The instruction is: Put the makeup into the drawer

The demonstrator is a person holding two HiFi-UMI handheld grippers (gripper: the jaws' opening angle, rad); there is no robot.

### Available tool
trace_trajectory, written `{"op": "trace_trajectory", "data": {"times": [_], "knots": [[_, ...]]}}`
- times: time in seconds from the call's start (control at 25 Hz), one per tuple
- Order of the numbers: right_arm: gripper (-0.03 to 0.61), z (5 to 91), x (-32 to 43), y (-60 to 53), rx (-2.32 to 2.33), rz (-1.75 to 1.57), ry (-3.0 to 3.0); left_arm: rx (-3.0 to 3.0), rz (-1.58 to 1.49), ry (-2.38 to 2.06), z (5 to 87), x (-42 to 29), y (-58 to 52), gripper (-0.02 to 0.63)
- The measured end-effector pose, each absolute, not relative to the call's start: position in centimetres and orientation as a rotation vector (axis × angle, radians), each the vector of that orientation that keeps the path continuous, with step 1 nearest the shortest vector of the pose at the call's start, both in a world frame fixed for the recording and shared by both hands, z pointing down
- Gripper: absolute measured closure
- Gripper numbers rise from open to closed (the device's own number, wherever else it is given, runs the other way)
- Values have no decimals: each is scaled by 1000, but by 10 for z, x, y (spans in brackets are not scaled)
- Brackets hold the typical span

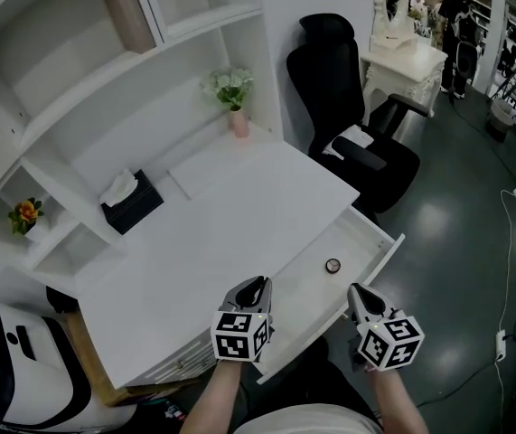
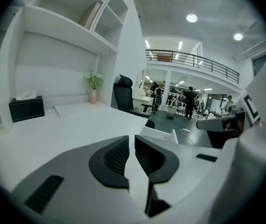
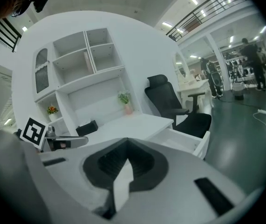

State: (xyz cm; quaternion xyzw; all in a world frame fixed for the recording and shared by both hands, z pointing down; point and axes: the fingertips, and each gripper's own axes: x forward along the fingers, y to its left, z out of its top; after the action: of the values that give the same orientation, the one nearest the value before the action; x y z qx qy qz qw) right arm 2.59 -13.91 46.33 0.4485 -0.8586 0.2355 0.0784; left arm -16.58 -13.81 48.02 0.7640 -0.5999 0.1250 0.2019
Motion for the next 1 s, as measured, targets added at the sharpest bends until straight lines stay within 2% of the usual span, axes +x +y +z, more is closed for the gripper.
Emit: {"op": "trace_trajectory", "data": {"times": [1.0], "knots": [[577,454,-8,-114,1293,593,-2559,2086,250,-1750,464,-211,-102,592]]}}
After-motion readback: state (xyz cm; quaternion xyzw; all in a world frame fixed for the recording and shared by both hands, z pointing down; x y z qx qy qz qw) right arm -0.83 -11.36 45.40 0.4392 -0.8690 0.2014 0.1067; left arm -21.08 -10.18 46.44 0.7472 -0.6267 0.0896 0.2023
